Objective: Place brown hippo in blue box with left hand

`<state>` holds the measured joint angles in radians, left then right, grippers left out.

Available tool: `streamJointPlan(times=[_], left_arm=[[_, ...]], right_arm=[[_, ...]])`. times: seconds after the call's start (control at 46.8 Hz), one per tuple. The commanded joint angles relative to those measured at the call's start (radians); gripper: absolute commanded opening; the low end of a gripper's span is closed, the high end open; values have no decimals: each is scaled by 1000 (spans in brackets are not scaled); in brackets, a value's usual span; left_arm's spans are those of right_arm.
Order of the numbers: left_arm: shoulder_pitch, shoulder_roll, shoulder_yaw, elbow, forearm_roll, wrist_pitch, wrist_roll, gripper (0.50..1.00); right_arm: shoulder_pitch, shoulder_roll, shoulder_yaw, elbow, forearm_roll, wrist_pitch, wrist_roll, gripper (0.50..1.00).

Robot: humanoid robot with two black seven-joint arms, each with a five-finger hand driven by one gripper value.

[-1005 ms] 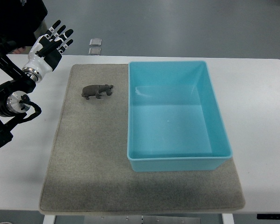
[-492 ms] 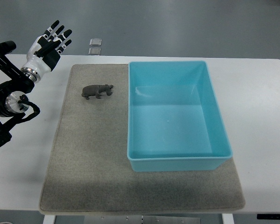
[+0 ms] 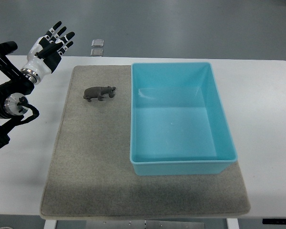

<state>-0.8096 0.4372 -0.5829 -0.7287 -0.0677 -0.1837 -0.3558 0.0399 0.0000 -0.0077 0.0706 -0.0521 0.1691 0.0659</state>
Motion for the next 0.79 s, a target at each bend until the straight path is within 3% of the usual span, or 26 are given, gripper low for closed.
streamJointPlan(times=[0.0,0.299,0.769], left_arm=[[0,0,0,0,0,-3,0,996],[-2,1,14,-5,22,-3,3,994],[-17,18,31,-8,328,-3,0,986]], right_arm=[[0,0,0,0,0,1,0,936],[0,0,0,0,0,0,0,936],[0,0,0,0,0,0,0,936]])
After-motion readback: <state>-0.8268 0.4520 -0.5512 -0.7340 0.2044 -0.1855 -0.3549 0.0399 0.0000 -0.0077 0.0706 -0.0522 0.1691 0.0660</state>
